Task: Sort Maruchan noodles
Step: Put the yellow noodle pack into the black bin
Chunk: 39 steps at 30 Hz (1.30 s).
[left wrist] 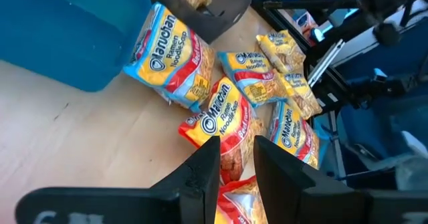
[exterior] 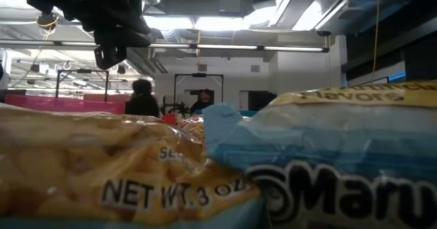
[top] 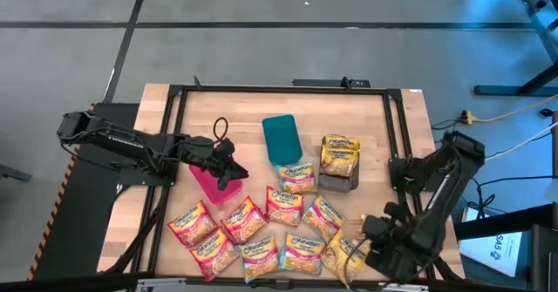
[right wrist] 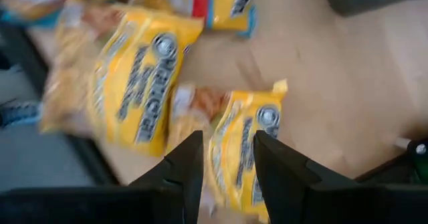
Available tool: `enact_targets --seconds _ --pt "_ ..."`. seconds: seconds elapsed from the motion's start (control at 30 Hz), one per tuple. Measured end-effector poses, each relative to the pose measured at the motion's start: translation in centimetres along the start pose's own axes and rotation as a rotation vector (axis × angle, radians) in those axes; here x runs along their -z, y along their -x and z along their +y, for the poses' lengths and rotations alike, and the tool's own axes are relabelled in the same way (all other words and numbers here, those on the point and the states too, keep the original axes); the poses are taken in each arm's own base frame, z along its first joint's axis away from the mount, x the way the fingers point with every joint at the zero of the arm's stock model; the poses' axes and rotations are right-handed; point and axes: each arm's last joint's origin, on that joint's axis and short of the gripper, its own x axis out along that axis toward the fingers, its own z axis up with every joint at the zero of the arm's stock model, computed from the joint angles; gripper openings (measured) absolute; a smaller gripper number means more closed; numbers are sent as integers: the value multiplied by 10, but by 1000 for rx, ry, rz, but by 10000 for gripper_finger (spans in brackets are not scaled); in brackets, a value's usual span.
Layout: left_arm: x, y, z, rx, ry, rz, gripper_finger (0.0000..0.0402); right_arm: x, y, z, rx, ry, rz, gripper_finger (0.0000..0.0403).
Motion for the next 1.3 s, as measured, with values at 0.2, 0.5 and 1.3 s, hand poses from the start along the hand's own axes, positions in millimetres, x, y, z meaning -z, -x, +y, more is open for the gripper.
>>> enact_targets --seconds 0.2,0.5,1.3 --pt "-1 0 1 -32 6 -32 85 -9 -23 7 95 -37 89 129" --pt "-1 0 1 -35 5 -36 85 -2 -30 -1 272 -186 348 129" --pt "-1 0 1 -29 2 -29 85 14 -65 -13 363 -341 494 270"
